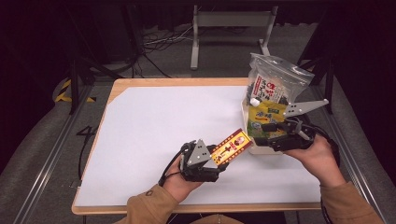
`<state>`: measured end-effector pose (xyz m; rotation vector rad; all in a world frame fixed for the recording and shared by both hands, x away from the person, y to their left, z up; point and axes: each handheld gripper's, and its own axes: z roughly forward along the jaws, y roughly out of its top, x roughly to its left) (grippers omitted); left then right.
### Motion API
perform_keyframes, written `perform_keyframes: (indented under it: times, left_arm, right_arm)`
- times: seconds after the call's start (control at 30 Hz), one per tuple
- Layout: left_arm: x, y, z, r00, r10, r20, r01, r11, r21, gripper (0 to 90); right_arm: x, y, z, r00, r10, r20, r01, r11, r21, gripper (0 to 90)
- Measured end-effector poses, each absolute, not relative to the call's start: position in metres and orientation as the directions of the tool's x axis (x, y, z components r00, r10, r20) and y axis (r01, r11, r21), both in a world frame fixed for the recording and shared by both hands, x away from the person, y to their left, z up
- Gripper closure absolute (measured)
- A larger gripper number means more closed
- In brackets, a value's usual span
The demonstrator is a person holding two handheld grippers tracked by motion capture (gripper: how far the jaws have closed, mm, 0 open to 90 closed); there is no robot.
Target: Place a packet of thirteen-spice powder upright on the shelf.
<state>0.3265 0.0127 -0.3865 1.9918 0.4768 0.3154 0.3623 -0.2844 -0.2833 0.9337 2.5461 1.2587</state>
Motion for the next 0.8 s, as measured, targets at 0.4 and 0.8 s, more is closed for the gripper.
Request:
perform_keyframes:
  times: [0.4,0.8]
  left_arm:
    - [0.325,0.014,-0.385,0.886,0.463,0.024,0.184,-0.399,0.898,32.3]
    - [0.324,0.013,-0.385,0.888,0.458,0.042,0.169,-0.41,0.896,32.3]
  right_arm:
    - [0.38,-0.265,-0.295,-0.797,0.571,0.198,0.523,0.489,0.698,34.9]
    - [0.386,-0.252,-0.309,-0.813,0.545,0.206,0.517,0.51,0.688,25.7]
